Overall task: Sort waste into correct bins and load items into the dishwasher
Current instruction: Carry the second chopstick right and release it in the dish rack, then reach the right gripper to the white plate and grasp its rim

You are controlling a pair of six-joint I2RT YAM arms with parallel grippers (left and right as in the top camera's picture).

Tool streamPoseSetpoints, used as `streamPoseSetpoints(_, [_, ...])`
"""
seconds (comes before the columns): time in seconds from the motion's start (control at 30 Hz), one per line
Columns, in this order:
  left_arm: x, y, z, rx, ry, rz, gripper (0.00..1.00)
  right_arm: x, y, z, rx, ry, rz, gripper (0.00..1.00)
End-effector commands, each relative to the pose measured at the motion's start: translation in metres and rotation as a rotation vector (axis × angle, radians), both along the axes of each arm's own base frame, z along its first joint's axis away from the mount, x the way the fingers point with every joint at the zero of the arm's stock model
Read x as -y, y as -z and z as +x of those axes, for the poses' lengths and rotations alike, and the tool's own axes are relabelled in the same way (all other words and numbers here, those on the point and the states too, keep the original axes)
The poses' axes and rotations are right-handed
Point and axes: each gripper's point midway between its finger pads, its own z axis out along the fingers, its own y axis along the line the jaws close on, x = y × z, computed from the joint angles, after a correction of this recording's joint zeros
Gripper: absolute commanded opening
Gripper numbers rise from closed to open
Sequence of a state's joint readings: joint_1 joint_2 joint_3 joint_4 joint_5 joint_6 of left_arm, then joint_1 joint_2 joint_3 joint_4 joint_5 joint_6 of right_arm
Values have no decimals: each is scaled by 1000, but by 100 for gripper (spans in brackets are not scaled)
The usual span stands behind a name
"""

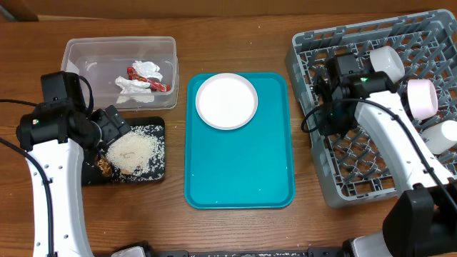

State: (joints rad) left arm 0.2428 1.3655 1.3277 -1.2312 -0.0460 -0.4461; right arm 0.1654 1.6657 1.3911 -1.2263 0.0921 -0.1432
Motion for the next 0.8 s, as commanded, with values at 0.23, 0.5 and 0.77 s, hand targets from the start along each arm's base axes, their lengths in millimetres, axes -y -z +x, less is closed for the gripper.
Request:
streamPoseSetpoints(0.23, [-3,-6,0,20,-10,12,100,-119,-118,63,285,-133,695,40])
streamPoseSetpoints(0.5, [-3,-6,0,20,-11,12,100,-154,-79,93,305,-97,589,46])
streamPoseSetpoints(0.77, [-3,-6,0,20,-10,12,100,-153,5,108,250,54,291,48])
